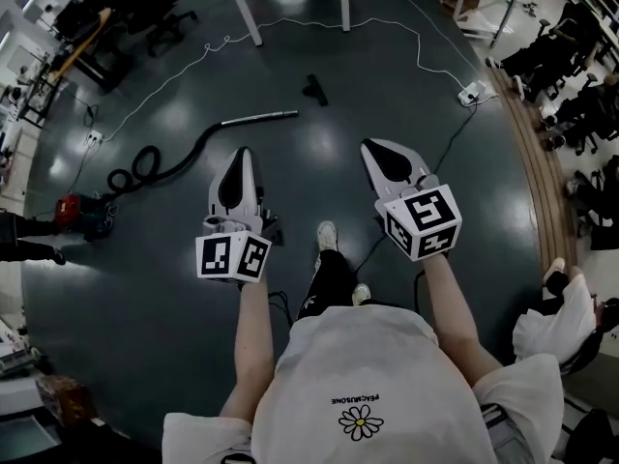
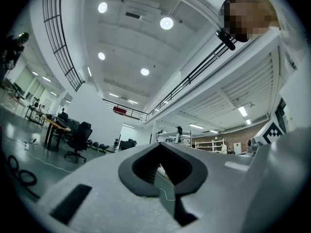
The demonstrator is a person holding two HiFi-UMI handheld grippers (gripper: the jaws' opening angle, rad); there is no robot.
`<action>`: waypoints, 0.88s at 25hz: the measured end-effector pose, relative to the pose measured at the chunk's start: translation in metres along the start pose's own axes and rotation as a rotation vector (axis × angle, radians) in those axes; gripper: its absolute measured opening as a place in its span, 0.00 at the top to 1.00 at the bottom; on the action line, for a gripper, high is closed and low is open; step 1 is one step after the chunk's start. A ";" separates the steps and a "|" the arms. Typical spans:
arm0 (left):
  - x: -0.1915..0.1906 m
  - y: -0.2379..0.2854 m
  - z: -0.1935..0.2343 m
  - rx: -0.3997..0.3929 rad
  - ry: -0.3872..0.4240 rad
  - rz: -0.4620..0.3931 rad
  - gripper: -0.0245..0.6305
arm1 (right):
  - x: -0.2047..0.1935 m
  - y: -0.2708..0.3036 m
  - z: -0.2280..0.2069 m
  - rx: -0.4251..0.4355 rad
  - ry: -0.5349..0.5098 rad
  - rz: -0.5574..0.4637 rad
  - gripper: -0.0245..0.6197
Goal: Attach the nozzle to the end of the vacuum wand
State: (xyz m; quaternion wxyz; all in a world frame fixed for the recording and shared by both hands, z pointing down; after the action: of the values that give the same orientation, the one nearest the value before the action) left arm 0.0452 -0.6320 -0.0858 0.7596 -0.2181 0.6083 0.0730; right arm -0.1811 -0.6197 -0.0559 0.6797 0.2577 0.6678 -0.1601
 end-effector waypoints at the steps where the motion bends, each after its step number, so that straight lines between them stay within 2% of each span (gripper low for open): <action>1: -0.007 0.011 0.011 0.018 -0.010 0.004 0.96 | -0.001 0.015 -0.008 0.010 -0.011 0.014 0.94; 2: -0.014 0.024 0.023 0.034 -0.018 0.008 0.96 | -0.003 0.032 -0.017 0.017 -0.018 0.029 0.90; 10: -0.073 0.167 0.152 0.111 -0.088 0.014 0.96 | -0.004 0.216 -0.107 0.028 -0.005 0.128 0.87; 17: -0.081 0.304 0.254 0.068 -0.049 0.072 0.96 | 0.026 0.366 -0.175 0.027 -0.019 0.169 0.83; 22: -0.097 0.374 0.297 0.072 -0.034 0.104 0.96 | 0.019 0.442 -0.219 0.049 -0.024 0.232 0.83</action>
State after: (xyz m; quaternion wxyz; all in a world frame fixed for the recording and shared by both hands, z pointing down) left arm 0.1456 -0.1579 -0.0352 0.7723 -0.1576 0.6082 0.0940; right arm -0.1124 -0.1334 -0.0088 0.6951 0.3476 0.6214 -0.0997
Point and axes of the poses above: the fingertips, and each gripper's own axes: y forward along the fingers, z to its left, x out of its top, the point moved 5 cm from there along -y, backward along the fingers, and after that the axes turned 1 degree about -y, right-handed, at the moved point
